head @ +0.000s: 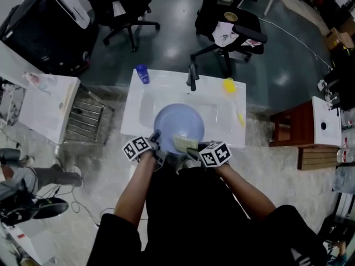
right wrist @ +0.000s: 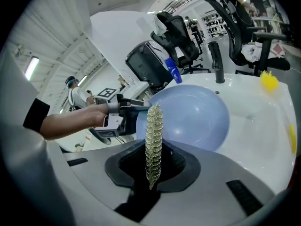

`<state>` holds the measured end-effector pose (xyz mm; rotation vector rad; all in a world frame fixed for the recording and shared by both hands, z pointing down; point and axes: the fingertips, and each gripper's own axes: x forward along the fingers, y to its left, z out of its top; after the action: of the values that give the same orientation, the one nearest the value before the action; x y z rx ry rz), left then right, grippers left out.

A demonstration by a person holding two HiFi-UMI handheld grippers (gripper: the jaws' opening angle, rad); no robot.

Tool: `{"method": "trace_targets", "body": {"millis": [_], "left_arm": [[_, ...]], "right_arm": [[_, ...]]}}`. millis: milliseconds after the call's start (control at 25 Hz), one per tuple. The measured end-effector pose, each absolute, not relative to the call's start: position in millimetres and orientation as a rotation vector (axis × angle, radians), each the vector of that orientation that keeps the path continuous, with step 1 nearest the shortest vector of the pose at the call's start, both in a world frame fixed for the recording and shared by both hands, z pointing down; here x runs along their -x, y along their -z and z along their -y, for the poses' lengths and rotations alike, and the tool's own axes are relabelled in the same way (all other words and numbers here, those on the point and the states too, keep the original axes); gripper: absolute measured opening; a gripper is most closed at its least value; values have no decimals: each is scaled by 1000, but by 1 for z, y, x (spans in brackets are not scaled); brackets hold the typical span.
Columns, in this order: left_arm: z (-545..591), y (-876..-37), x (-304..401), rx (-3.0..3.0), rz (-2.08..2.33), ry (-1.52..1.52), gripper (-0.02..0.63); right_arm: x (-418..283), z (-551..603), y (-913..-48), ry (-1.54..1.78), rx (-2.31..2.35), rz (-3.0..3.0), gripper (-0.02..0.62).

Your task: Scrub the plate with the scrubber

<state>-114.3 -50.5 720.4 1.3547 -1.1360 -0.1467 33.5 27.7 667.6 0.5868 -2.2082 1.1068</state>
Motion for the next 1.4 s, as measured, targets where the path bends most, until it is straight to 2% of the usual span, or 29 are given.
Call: {"method": "trace_targets", "body": {"millis": [800,1400], "left_arm": [[37,-707,100,-1414,1117,98,54],[34,-695,107,-1482,1119,99,46]], "right_arm": [[7,-8,-655,-1179,-550,2273,60],[1,18,-644,-1251,-428,2277,60]]}}
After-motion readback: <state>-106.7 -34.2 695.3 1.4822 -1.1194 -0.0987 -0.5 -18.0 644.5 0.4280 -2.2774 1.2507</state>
